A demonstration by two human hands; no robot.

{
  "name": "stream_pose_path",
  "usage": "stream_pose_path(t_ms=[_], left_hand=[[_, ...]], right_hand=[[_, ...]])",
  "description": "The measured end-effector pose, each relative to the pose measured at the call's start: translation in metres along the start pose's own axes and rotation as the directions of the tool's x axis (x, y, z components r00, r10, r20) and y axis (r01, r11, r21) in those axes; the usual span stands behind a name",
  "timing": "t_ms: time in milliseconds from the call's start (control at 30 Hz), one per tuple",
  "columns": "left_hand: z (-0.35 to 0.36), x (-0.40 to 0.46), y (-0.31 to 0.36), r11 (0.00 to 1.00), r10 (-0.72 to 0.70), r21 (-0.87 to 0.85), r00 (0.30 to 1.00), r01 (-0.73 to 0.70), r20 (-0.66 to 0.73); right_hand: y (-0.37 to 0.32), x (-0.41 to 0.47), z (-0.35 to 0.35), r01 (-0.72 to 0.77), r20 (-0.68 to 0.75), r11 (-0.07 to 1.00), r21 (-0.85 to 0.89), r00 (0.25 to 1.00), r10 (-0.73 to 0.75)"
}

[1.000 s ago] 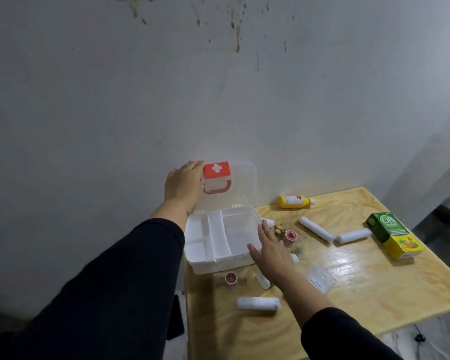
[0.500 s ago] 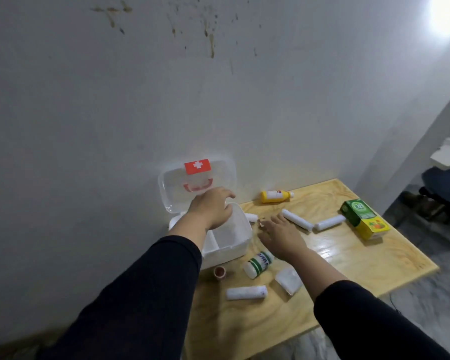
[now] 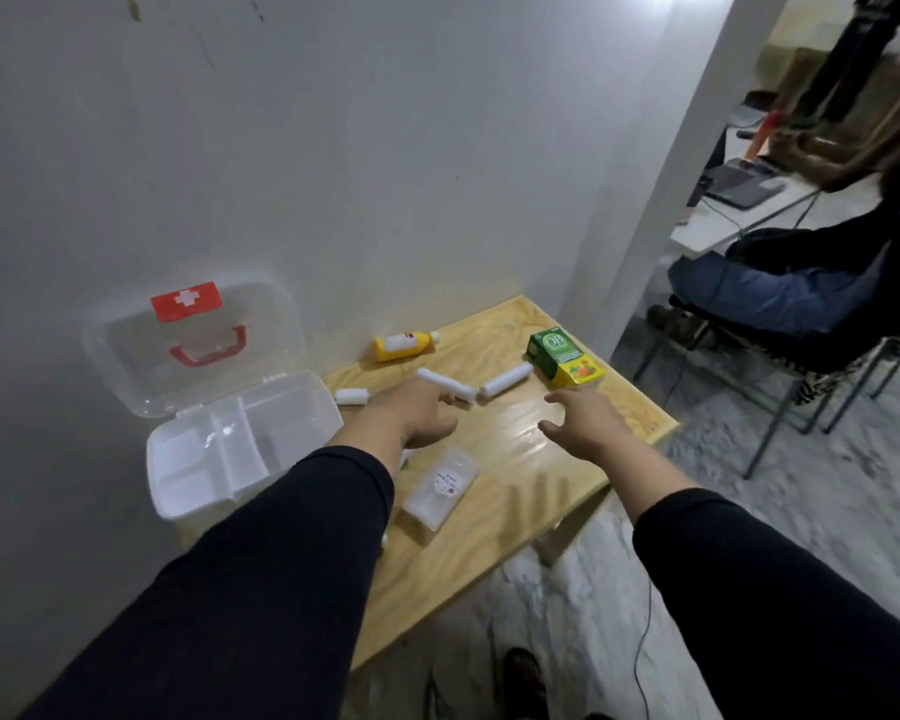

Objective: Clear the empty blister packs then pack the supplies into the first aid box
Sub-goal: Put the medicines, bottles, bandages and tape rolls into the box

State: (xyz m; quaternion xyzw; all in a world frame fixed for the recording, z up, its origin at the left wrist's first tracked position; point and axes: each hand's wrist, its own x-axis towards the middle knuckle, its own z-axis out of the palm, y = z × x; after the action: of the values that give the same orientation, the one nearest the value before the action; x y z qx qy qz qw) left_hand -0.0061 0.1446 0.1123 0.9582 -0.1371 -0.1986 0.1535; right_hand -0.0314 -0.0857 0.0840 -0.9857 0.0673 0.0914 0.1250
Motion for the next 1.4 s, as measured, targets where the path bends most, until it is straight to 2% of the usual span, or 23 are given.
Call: stream_pose_path(t_ms=[167,333,633,767,900,1100,1233,1400], left_hand=[[0.008,0.053,0.041,1.0,-0.008,0.02,1.0,0.008,-0.001],[0.02,0.105,0.074,0.999,-0.028,0.045,0.997,0.026,0.065],[0.031,0.146,0.087,0.99,-0.13,0.064,0.983,0.122,0.131],[0.018,0.15,0.088,0.984,-0.176,0.013,0.981,0.175,0.081],[-0.006,0.145,0.082,0.975,-0.217,-0.05,0.975,0.215,-0.04],[-0.037,0.102,0.047,0.947,-0.32,-0.064,0.934,0.314,-0.157],[-0.05,0.056,0.012,0.909,-0.416,-0.092,0.89,0.406,-0.184],[-0.042,-0.007,-0.036,0.832,-0.55,-0.221,0.809,0.509,-0.207]], right_hand=[[0.043,0.049,-0.005,-0.036,0.002,0.995,0.091,0.999,0.036],[0.072,0.102,0.002,-0.074,-0.025,0.976,0.204,0.996,0.08],[0.089,0.141,0.024,-0.1,-0.048,0.927,0.361,0.991,0.125],[0.092,0.158,-0.001,-0.041,-0.114,0.892,0.45,0.988,0.103],[0.079,0.171,-0.038,0.103,-0.189,0.86,0.5,0.982,-0.008],[0.022,0.166,-0.074,0.328,-0.204,0.844,0.423,0.943,-0.264],[-0.034,0.146,-0.079,0.482,-0.164,0.791,0.377,0.875,-0.456],[-0.107,0.106,-0.067,0.654,-0.137,0.668,0.355,0.743,-0.655]])
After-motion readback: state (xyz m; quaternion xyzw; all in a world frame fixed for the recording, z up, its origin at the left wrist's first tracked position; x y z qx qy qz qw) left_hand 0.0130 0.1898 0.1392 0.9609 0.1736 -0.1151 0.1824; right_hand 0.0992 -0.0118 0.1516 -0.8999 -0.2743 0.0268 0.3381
